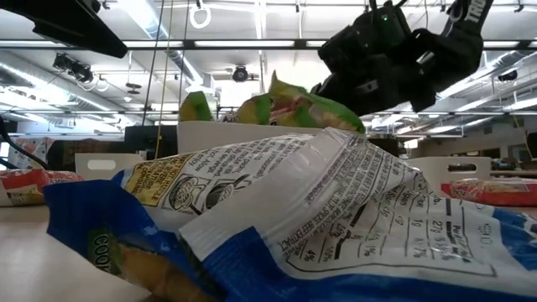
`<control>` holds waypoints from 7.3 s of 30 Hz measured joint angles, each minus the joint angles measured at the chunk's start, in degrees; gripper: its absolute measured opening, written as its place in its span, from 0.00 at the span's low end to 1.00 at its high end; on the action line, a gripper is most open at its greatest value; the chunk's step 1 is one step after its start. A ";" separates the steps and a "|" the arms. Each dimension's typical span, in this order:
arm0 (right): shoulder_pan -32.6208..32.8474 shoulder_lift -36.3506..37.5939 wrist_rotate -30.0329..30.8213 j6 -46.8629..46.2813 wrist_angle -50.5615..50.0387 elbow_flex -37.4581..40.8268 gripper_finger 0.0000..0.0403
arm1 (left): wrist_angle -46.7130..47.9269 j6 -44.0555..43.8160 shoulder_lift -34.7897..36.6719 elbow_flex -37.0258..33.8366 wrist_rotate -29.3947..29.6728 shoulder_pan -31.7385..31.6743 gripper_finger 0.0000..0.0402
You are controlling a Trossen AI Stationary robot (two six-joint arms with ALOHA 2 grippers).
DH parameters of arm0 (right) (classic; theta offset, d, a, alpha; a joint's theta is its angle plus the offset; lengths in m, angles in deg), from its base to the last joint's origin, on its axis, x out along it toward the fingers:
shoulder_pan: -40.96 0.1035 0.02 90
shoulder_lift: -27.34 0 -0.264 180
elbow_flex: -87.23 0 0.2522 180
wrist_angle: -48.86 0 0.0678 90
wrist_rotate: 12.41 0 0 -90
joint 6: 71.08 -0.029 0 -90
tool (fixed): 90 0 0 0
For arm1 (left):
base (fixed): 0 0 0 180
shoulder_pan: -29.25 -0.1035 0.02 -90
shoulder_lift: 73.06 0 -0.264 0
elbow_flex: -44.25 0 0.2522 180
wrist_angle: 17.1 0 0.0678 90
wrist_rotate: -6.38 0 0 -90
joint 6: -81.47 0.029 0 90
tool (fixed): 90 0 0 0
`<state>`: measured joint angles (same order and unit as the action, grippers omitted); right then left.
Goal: Sort Maruchan noodles
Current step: Put the green noodle pack into the bottom white bin, then put the orange noodle pack into the top right white bin
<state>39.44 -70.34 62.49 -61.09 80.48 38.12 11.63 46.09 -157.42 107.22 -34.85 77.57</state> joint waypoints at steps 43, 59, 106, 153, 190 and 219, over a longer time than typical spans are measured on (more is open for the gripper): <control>8.63 -3.33 20.04 0.02 -80.19 -36.98 0.35 | -9.74 -8.56 0.00 -14.73 -7.82 -9.71 0.56; 7.50 -10.51 13.98 0.80 -76.71 -40.50 0.35 | -22.26 13.61 -0.04 -14.93 -9.86 -15.67 0.56; 8.20 -11.96 25.62 -5.65 -84.78 -41.15 0.35 | -25.88 20.25 0.74 -14.82 -13.34 -22.41 0.56; 10.90 15.95 29.33 -86.32 -127.58 -16.27 0.35 | -9.10 -3.01 7.00 -14.73 4.16 7.93 0.56; 15.35 15.47 36.40 -86.80 -94.92 -14.70 0.47 | -8.49 -4.28 6.36 -14.73 4.35 7.82 0.56; 3.15 16.80 26.99 -76.22 -36.04 12.37 0.39 | -20.61 -17.05 6.36 -29.92 1.18 -1.29 0.56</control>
<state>42.59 -53.55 89.47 -137.31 44.45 50.48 -8.98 29.04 -151.06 77.30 -33.67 76.28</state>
